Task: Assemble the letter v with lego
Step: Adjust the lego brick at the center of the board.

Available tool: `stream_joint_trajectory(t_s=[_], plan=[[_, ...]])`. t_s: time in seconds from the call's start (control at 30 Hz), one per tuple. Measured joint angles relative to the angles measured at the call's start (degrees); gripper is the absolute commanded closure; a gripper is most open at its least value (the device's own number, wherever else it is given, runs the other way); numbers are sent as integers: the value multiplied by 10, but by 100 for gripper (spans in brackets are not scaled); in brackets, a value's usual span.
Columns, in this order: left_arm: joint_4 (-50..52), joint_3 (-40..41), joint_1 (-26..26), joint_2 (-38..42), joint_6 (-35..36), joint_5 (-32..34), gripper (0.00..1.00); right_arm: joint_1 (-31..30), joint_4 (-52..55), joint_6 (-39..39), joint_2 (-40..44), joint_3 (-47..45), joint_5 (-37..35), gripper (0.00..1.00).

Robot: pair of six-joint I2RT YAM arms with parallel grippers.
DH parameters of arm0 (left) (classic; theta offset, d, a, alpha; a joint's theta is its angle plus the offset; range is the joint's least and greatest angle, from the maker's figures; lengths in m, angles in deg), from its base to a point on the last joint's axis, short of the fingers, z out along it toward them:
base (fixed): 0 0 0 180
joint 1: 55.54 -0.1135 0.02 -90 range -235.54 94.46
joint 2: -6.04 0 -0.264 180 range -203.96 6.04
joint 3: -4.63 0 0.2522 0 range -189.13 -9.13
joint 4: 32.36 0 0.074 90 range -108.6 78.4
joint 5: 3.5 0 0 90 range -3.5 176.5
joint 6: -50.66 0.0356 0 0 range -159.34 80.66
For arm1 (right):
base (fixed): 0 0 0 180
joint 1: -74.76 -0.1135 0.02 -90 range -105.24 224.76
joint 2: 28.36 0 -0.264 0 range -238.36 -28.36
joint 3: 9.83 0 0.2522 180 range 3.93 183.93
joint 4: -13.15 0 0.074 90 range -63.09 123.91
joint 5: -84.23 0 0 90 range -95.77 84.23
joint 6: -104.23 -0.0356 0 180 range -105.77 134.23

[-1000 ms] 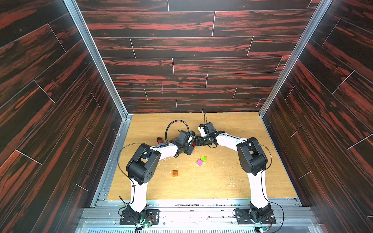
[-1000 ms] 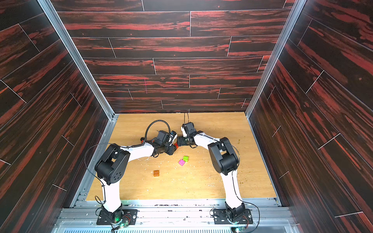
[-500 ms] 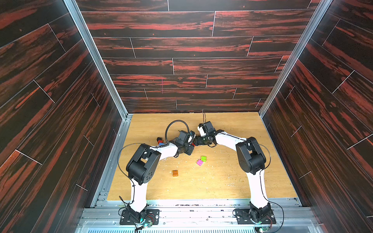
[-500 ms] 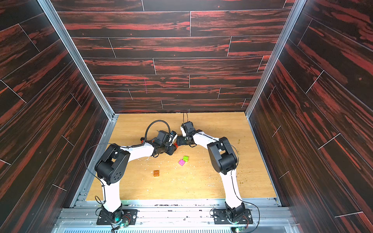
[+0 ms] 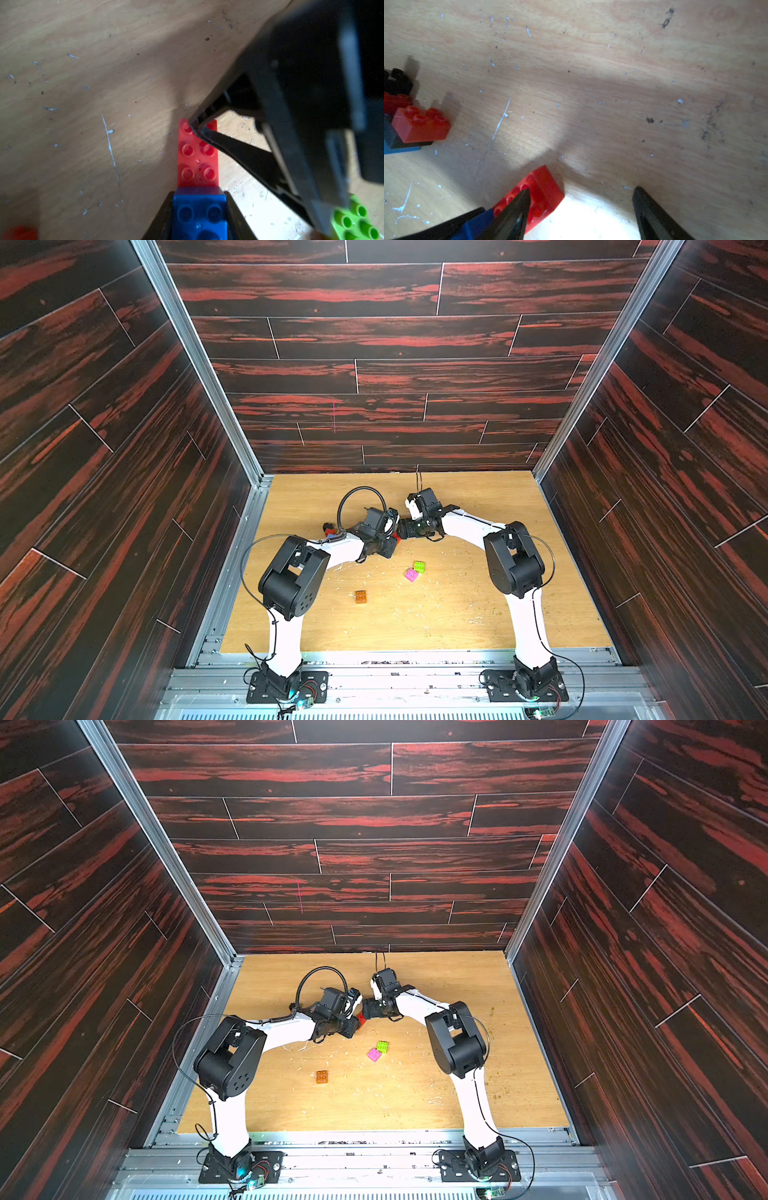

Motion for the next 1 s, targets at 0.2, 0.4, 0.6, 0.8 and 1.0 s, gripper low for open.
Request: stream_joint_trajectory(t_s=[0.2, 0.4, 0.6, 0.8, 1.0], plan=[[-2, 2, 0, 9, -9, -6, 70, 0, 1, 0, -2, 4, 0, 20], [-7, 12, 2, 36, -16, -13, 70, -1, 1, 0, -3, 5, -1, 20], [3, 14, 2, 46, -30, -12, 72, -1, -9, 0, -2, -1, -1, 19], [8, 104, 2, 138, -66, 14, 77, -3, -46, 4, 24, -47, 1, 17], [17, 177, 6, 262, -121, 53, 78, -3, -35, 2, 67, -99, 20, 16]])
